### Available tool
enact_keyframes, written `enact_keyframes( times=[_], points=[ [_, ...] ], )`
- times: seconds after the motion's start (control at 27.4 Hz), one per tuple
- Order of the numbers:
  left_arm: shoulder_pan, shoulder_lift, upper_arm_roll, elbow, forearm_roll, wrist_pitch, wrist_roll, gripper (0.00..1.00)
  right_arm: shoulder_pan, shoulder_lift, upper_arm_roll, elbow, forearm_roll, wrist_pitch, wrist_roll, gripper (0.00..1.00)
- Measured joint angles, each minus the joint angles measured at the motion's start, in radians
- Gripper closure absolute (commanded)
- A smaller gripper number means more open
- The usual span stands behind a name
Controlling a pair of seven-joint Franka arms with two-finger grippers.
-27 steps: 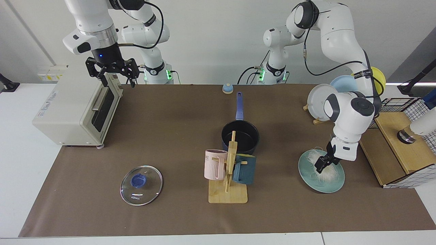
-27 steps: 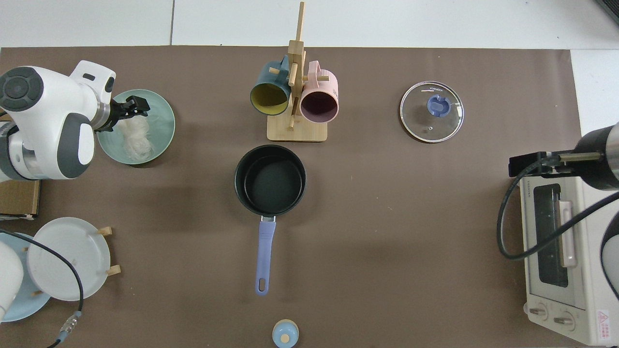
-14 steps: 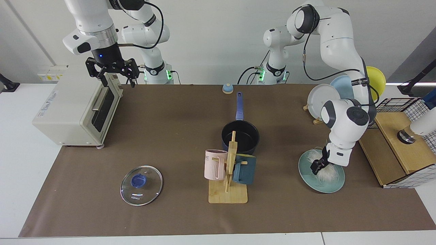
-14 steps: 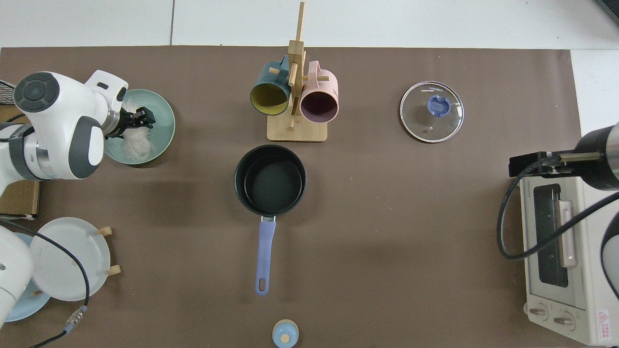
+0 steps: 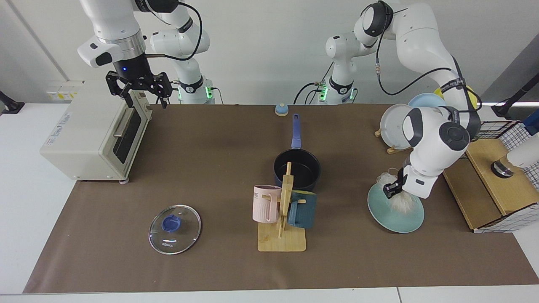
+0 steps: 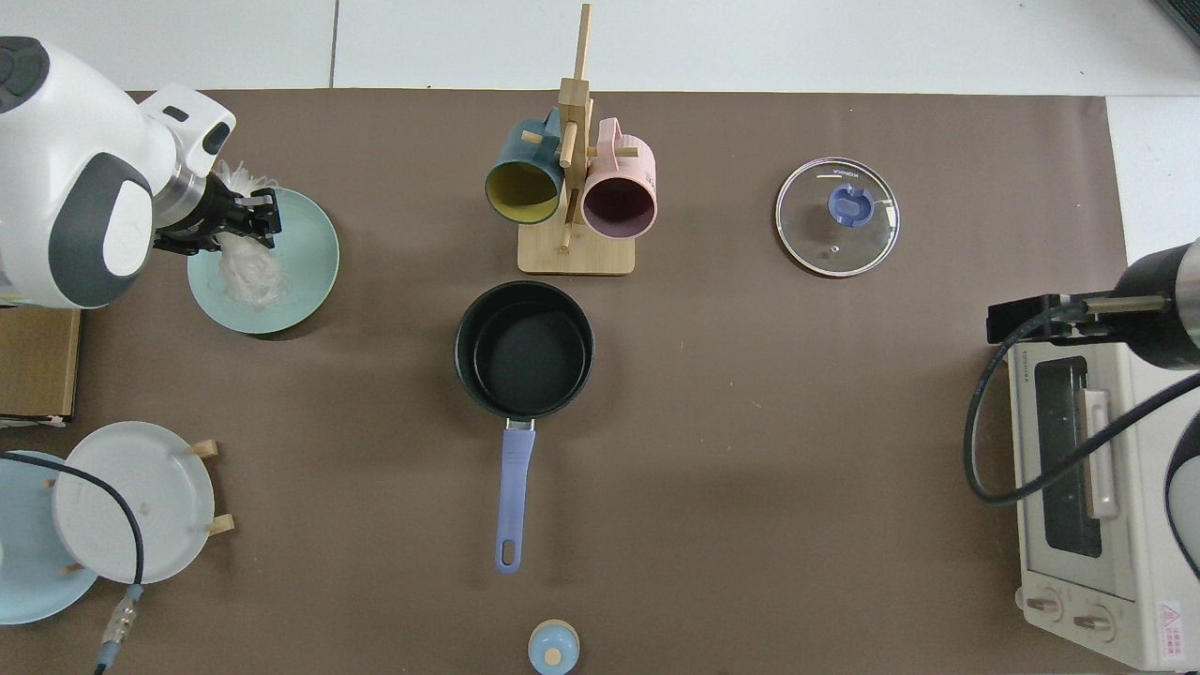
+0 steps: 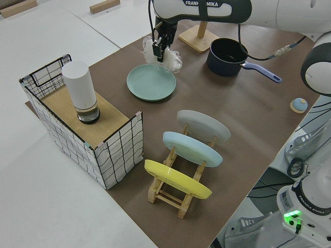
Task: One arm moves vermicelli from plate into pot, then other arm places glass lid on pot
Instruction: 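Carry the vermicelli with the left gripper and drop it into the pot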
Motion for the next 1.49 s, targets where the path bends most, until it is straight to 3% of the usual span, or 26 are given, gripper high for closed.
enact_keyframes(
  times=[0.22, 0.44, 0.8, 1.24, 1.49],
  points=[
    [-0.003, -0.129, -0.056, -0.005, -0.076, -0.120, -0.030, 1.00, 0.000, 0.000, 0.000, 0.000, 0.000, 0.000, 0.000, 0.00],
    [-0.008, -0.172, -0.184, -0.082, -0.104, -0.144, -0.123, 1.00, 0.000, 0.000, 0.000, 0.000, 0.000, 0.000, 0.000, 0.00],
    [-0.036, -0.262, -0.279, -0.338, -0.258, 0.077, -0.178, 1.00, 0.000, 0.000, 0.000, 0.000, 0.000, -0.010, 0.000, 0.00],
    [-0.091, -0.187, -0.284, -0.450, -0.264, 0.334, -0.255, 1.00, -0.031, 0.027, -0.003, 0.049, 0.000, -0.029, 0.000, 0.01],
    [-0.112, -0.094, -0.284, -0.459, -0.264, 0.438, -0.286, 1.00, -0.040, 0.224, -0.003, 0.241, 0.000, -0.034, 0.000, 0.01]
  ],
)
